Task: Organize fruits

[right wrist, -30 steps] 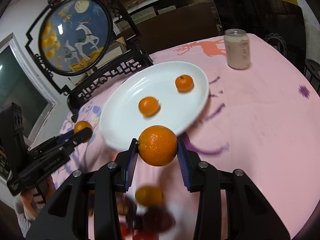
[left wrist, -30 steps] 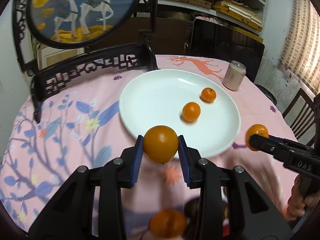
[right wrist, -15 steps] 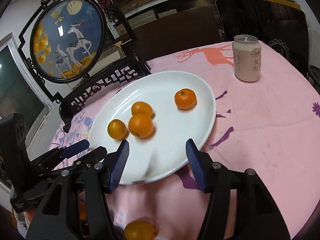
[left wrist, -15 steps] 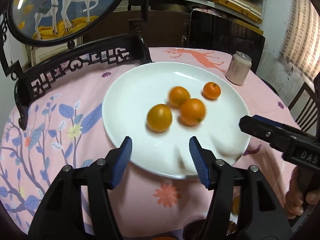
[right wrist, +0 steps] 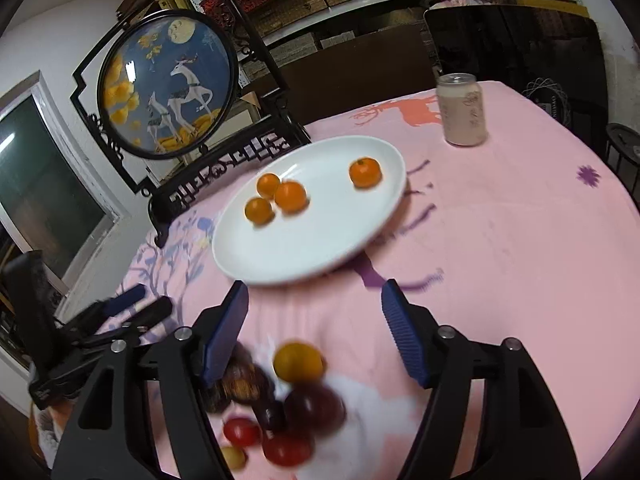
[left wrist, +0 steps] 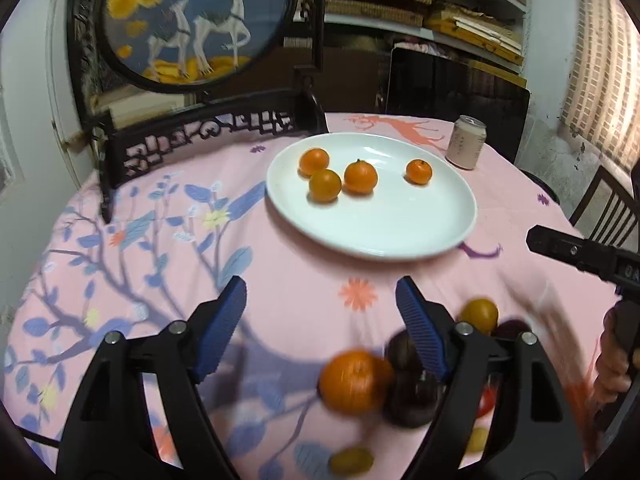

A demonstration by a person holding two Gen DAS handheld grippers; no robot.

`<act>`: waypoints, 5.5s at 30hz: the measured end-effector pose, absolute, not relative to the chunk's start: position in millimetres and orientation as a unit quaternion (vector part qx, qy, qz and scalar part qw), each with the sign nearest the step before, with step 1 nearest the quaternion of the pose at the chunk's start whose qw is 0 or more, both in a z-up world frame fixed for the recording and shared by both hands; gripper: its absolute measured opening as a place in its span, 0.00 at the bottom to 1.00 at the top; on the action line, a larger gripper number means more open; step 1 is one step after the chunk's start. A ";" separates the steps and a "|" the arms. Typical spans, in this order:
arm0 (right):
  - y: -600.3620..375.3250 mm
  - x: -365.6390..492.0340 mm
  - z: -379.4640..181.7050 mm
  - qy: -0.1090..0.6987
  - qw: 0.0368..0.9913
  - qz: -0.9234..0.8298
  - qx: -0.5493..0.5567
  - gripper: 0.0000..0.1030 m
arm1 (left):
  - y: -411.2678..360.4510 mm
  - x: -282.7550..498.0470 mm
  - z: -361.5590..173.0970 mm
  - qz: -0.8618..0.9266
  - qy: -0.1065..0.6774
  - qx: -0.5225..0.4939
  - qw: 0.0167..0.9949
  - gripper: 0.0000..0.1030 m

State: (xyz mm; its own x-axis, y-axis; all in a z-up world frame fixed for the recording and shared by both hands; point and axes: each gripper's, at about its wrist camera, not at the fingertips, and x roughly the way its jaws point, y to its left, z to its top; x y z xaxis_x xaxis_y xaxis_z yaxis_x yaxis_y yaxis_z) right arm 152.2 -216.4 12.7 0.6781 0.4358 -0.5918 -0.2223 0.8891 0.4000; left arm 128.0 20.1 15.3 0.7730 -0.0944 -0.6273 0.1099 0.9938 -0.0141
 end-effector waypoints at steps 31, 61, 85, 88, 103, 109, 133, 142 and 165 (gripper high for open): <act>-230.4 133.0 7.7 0.363 0.904 0.163 0.155 0.73 | 3.9 64.9 -10.4 -0.034 0.318 0.118 0.940 0.86; -231.1 135.7 1.4 0.385 0.891 0.168 0.172 0.73 | -11.2 68.8 -31.8 -0.142 0.382 0.085 0.909 0.40; -212.1 141.5 -35.2 0.468 0.837 0.218 0.181 0.50 | 7.9 68.8 -20.5 -0.111 0.369 0.049 0.921 0.25; -209.9 142.1 -41.8 0.474 0.831 0.221 0.190 0.46 | 7.2 69.5 -21.3 -0.112 0.372 0.050 0.920 0.25; -223.4 155.1 11.5 0.404 0.875 0.189 0.187 0.37 | 12.0 111.5 22.8 -0.100 0.344 0.015 0.934 0.25; -203.5 213.1 21.7 0.399 0.880 0.180 0.183 0.37 | -0.9 184.5 29.7 -0.082 0.347 0.008 0.934 0.25; -201.4 216.7 15.6 0.384 0.890 0.172 0.176 0.58 | 6.2 203.9 9.0 -0.041 0.352 0.015 0.935 0.56; -217.9 143.3 9.4 0.371 0.895 0.169 0.180 0.60 | 39.8 131.0 13.5 -0.018 0.334 0.004 0.943 0.66; -222.7 134.5 -5.0 0.397 0.883 0.162 0.191 0.62 | 13.9 100.4 -21.6 -0.035 0.367 0.073 0.927 0.82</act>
